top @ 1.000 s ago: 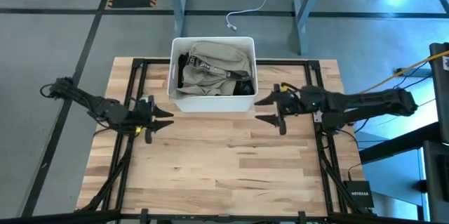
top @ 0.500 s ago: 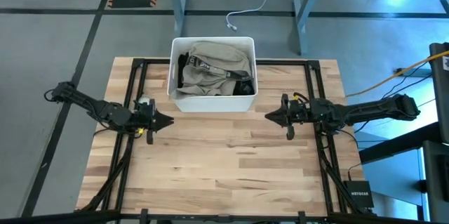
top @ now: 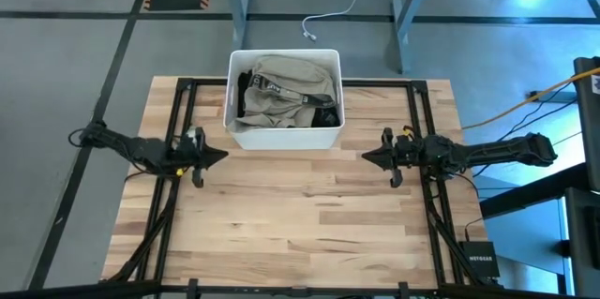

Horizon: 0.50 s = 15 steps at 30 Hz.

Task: Sort clothes
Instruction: Return to Home Position

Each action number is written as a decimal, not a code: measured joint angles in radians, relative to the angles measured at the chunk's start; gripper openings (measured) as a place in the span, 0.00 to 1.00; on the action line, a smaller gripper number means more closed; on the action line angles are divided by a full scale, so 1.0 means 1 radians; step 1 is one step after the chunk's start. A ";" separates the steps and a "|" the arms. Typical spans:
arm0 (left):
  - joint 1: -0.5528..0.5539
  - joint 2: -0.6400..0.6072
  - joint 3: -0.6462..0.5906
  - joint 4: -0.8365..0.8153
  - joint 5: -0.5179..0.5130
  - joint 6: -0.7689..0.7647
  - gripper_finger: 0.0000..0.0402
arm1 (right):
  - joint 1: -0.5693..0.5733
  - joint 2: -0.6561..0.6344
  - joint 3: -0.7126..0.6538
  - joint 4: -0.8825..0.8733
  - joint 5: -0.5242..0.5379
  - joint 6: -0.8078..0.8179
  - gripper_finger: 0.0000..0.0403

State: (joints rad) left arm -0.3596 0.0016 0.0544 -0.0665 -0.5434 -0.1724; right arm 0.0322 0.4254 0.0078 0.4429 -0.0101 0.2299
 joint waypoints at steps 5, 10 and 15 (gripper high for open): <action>0.095 0.002 0.000 -0.007 0.205 0.047 0.00 | 0.000 0.000 0.000 0.007 -0.032 0.005 0.05; 0.177 0.002 0.002 -0.020 0.267 0.054 0.00 | 0.000 0.000 0.000 0.002 -0.090 0.030 0.02; 0.253 0.002 0.002 -0.021 0.298 0.065 0.00 | 0.000 0.000 0.000 0.000 -0.120 0.029 0.02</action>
State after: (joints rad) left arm -0.1065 0.0037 0.0559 -0.0879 -0.2458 -0.1071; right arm 0.0326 0.4252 0.0078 0.4428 -0.1303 0.2588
